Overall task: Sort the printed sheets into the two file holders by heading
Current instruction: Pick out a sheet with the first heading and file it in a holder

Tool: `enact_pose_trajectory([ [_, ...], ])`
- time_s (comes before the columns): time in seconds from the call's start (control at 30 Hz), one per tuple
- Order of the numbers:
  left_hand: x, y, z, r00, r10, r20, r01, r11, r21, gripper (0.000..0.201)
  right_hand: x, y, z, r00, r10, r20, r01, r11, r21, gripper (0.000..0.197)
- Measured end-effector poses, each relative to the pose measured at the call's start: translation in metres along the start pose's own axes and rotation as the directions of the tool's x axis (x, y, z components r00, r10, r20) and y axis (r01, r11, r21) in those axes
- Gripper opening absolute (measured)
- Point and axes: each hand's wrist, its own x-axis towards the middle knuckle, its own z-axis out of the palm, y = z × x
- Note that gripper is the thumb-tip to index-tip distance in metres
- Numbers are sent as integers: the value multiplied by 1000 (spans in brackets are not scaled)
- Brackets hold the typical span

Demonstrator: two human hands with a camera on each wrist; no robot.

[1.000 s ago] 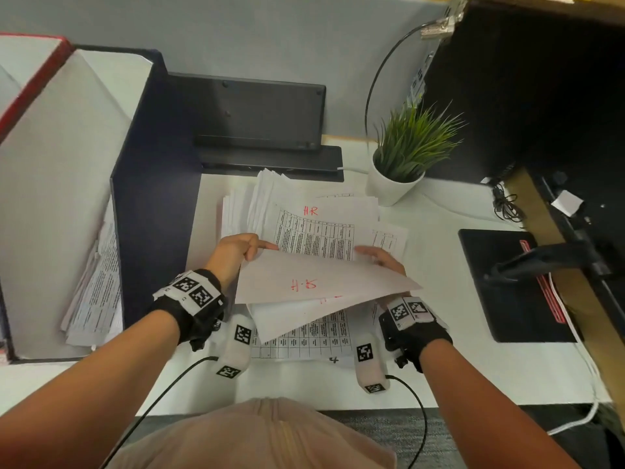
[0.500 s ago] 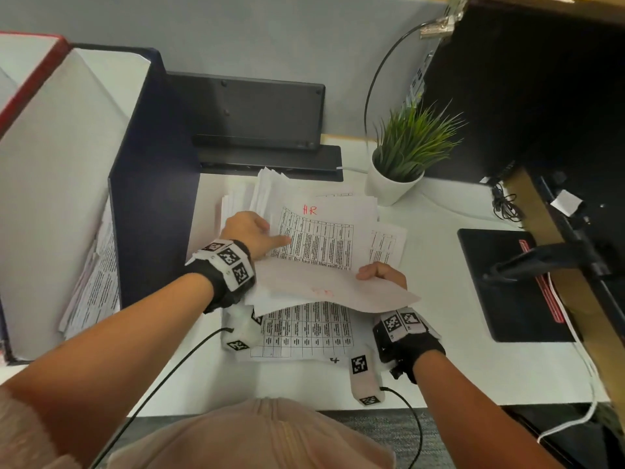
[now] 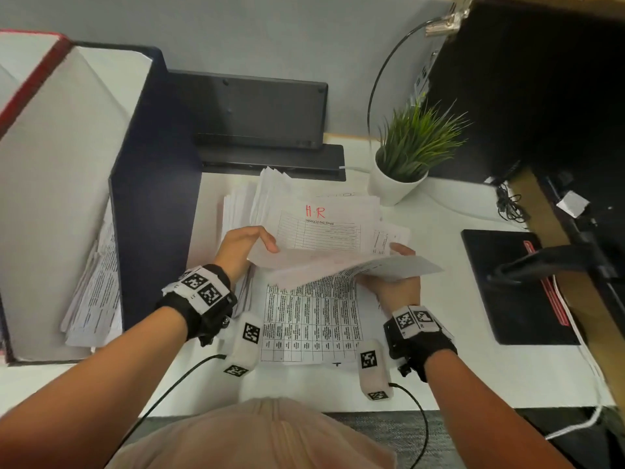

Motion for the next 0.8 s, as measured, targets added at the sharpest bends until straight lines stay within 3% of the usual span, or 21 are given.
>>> enact_pose_trajectory([
  [0.07, 1, 3, 0, 1000, -28, 8, 28, 1000, -7, 47, -6, -5, -1, 1000, 24, -12, -24, 1000, -20, 56],
  [0.17, 5, 6, 0, 996, -85, -30, 86, 995, 49, 26, -3, -8, 4, 995, 86, -42, -93, 971, -218, 25],
  [0.2, 8, 6, 0, 990, -125, -67, 128, 991, 45, 23, -1, -9, 8, 989, 145, -11, -139, 924, -355, 19],
  [0.27, 17, 6, -2, 964, -226, -140, 235, 971, 54, 35, -8, -10, 6, 939, 303, -164, -344, 804, -485, 33],
  [0.3, 21, 7, -2, 945, -282, -164, 298, 951, 79, 43, -9, -9, 1, 934, 317, -167, -358, 834, -421, 32],
  [0.33, 25, 8, -3, 924, -339, -179, 361, 926, 107, 47, -7, -6, -4, 971, 240, -13, -234, 931, -280, 32],
  [0.37, 28, 10, -2, 900, -393, -186, 420, 898, 132, 44, -5, -12, 1, 977, 189, 98, -158, 954, -257, 36],
  [0.43, 32, 11, -1, 873, -451, -186, 486, 837, 253, 29, -8, -18, -12, 972, 169, 165, -131, 967, -217, 42],
  [0.57, 38, 4, 2, 912, -336, -234, 410, 734, 542, 32, -1, -7, -9, 984, 114, 139, -84, 976, -202, 41],
  [0.67, 37, -4, 7, 938, -220, -267, 337, 749, 570, 34, -5, -1, -5, 995, 13, 99, 17, 955, -296, 40],
  [0.8, 31, -13, 10, 963, -11, -270, 181, 769, 613, 24, -12, -3, -1, 999, 36, 26, -30, 984, -177, 24],
])
